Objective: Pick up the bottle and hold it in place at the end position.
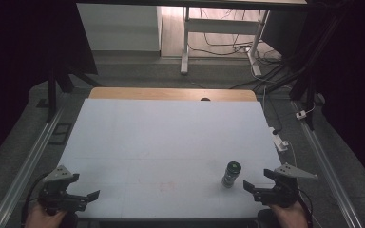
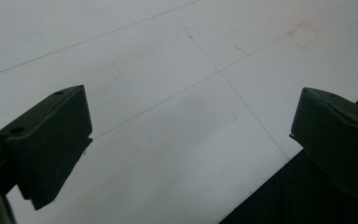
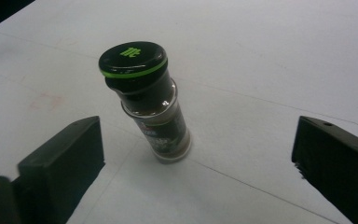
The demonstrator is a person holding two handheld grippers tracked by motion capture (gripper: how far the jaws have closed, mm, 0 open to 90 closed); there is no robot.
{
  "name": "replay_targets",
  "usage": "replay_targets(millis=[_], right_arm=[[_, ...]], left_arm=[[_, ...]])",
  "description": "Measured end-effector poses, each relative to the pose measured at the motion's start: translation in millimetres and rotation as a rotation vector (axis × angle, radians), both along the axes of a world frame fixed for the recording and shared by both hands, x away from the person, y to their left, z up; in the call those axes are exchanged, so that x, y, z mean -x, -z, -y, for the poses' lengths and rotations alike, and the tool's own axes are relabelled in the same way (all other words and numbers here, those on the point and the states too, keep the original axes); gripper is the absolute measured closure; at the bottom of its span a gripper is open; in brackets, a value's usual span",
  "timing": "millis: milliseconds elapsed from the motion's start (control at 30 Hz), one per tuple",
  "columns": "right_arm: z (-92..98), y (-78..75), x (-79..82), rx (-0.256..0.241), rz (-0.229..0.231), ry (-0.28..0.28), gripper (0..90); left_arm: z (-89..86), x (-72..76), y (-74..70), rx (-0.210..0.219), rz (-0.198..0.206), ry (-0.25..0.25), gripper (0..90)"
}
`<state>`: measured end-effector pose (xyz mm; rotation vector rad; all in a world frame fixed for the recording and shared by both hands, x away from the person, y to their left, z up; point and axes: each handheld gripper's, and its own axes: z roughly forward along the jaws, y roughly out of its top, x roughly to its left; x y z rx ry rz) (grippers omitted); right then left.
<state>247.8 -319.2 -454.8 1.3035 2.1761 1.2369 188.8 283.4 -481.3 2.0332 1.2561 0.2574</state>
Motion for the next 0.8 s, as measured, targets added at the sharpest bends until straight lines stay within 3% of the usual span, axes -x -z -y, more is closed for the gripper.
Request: replay_targets(millis=[500,800], right_arm=[[-2.3,1.7,-2.6,0.028,-0.023,-0.016,0.0],[-8.2,2.1,-3.7,0.072,-0.038,-0.039,0.0]], left_arm=[[1.5,-1.8,0.0,-0.002,-0.013,0.010,0.0],[-0.2,-0.5,0.5,0.008,-0.016,0.011,0.0]])
